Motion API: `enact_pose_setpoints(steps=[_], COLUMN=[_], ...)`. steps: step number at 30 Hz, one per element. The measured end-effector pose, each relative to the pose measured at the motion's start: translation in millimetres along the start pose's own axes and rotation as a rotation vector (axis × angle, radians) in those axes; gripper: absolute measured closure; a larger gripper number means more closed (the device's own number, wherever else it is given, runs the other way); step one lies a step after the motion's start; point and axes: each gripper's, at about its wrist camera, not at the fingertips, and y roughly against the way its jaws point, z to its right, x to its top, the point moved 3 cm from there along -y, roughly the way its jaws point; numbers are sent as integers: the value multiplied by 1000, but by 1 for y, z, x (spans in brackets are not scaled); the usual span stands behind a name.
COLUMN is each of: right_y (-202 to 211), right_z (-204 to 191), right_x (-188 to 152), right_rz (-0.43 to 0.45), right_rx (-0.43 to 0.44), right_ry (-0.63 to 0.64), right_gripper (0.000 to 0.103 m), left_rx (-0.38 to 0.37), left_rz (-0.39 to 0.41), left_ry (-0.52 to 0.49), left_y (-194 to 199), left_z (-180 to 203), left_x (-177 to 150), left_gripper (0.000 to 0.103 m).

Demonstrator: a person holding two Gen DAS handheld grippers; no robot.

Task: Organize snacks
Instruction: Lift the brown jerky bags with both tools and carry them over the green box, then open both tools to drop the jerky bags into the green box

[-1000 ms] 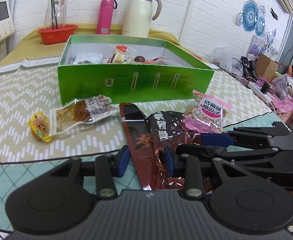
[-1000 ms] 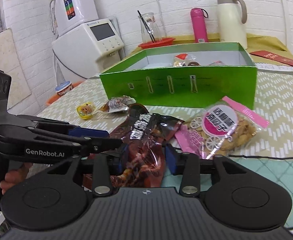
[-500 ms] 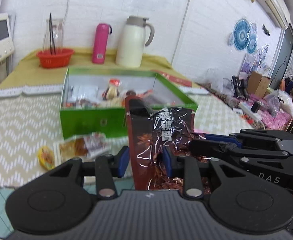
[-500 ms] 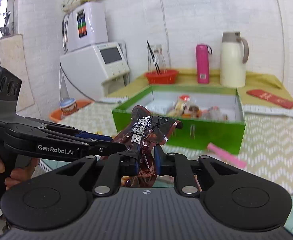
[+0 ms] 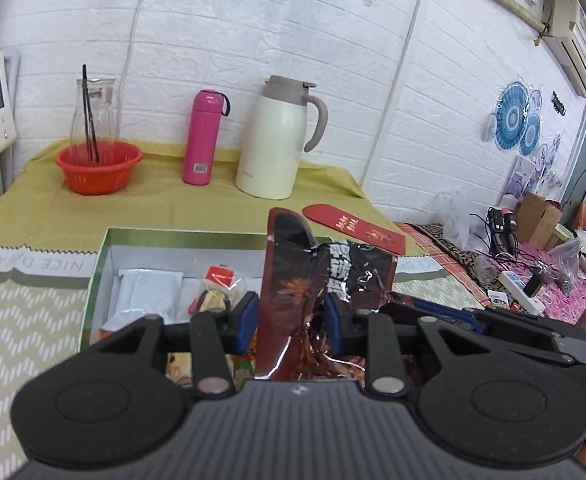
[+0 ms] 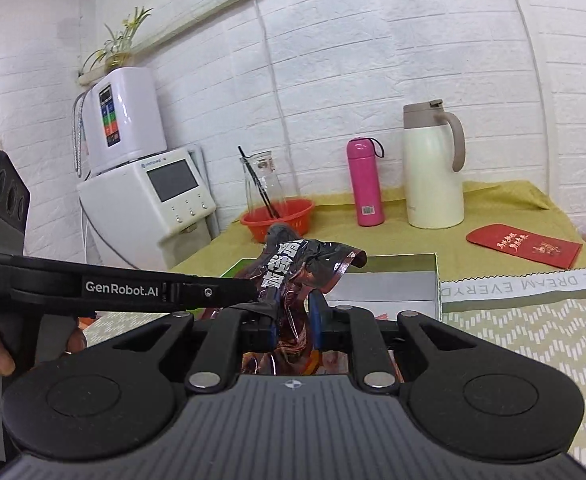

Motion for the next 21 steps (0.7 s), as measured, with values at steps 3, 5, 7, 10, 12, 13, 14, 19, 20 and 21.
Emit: enact_pose_setpoints(steps=[3, 5, 7, 10, 12, 13, 14, 19, 20, 21], right_y=[-15, -24, -33, -44, -52, -53, -52, -35, -32, -30], right_z=[18, 28, 37, 46, 49, 50, 52, 53, 52, 51], right_x=[4, 4, 2, -4, -9, -11, -12, -11, -10, -9], right_rz=[-3, -11, -18, -19, -34, -39, -35, 39, 44, 48], right_rx=[-16, -26, -33, -51, -83, -99, -115, -127, -127, -127], right_ry=[-34, -43, -49, -26, 18, 34, 39, 47, 46, 44], right_gripper=[74, 74, 74, 72, 62, 47, 23, 0, 0, 0], left_rx=[0, 0, -2, -10, -13, 2, 23, 106, 117, 136], left_rz=[-24, -40, -56, -77, -93, -90, -68, -34, -29, -23], left_ry=[15, 24, 32, 50, 63, 69, 72, 68, 64, 57], left_y=[-26, -44, -59, -78, -85, -86, -84, -72, -69, -65], left_z=[-1, -1, -4, -10, -15, -18, -20, -27, -26, -25], left_x=[6, 8, 6, 3, 0, -2, -3, -4, -4, -4], left_gripper=[75, 75, 74, 74, 60, 40, 40, 24, 22, 12])
